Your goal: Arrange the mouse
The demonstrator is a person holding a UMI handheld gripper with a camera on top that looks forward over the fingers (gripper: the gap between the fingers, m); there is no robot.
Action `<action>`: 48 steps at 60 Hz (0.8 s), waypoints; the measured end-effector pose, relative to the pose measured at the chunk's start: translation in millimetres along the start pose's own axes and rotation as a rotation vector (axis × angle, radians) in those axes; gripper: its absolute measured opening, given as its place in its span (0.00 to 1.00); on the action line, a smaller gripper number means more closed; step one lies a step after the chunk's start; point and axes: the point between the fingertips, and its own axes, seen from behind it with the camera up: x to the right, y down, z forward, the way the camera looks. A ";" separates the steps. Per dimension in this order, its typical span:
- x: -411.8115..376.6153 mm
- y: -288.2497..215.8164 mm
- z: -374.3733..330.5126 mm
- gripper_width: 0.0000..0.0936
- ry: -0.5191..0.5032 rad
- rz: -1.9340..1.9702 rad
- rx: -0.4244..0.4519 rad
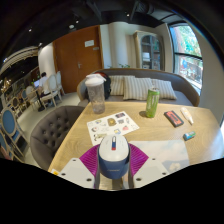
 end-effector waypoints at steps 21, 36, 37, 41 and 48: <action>167.3 32.4 40.9 0.42 0.121 -0.096 -0.038; 176.9 77.2 43.4 0.62 0.130 0.050 -0.123; 177.0 77.7 41.3 0.67 0.133 0.057 -0.142; 179.7 82.7 24.5 0.91 0.171 0.067 -0.189; 171.8 83.1 -21.2 0.90 0.193 0.075 -0.194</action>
